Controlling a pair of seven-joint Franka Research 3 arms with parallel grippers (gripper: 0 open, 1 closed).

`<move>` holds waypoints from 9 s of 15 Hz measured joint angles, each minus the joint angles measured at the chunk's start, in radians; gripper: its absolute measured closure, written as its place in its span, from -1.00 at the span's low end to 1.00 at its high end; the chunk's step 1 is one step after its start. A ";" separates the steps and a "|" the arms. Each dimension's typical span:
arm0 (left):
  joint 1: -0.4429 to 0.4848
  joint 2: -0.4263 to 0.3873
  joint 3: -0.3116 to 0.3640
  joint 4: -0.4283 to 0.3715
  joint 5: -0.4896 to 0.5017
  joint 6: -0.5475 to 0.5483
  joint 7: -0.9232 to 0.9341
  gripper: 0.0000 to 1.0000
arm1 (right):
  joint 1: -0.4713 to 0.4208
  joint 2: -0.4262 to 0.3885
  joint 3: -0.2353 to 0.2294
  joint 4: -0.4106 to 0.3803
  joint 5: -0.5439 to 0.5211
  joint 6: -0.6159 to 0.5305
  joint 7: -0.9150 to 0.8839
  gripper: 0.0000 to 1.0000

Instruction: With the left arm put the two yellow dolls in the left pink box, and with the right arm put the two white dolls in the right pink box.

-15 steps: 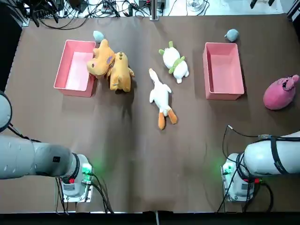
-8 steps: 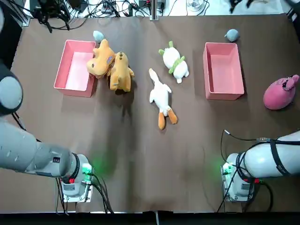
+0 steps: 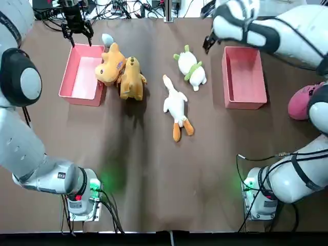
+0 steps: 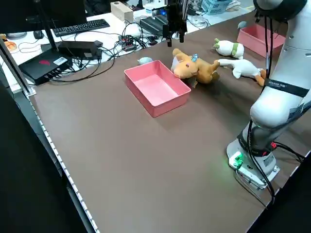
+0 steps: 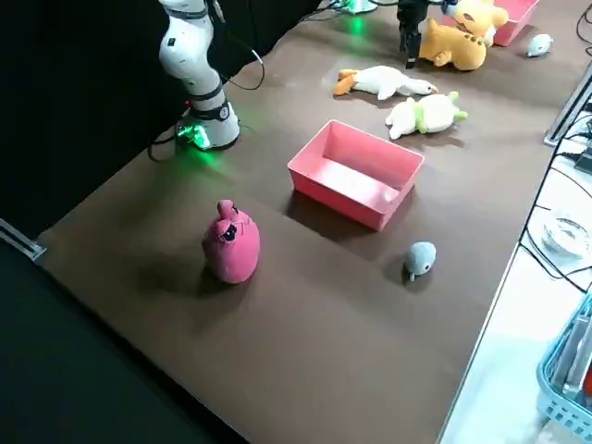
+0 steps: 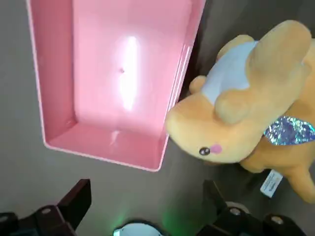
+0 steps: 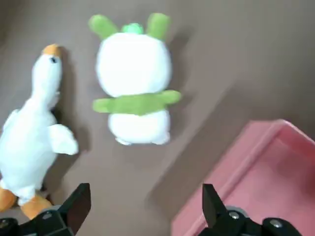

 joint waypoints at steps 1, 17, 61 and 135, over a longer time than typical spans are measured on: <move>-0.003 0.015 -0.004 0.000 0.000 0.023 0.002 -1.00 | 0.036 0.024 0.000 -0.001 0.000 0.024 0.000 -0.99; -0.067 0.240 -0.075 0.013 0.000 0.239 0.074 -0.99 | 0.092 0.399 -0.026 0.012 -0.004 0.529 -0.006 -1.00; 0.223 0.107 -0.082 0.079 0.109 -0.006 0.148 0.75 | -0.278 0.027 -0.012 -0.255 -0.001 0.085 0.157 -0.99; -0.106 0.414 -0.265 0.089 -0.034 0.398 -0.408 0.06 | -0.509 0.160 -0.031 -0.113 0.088 0.095 -0.352 -0.35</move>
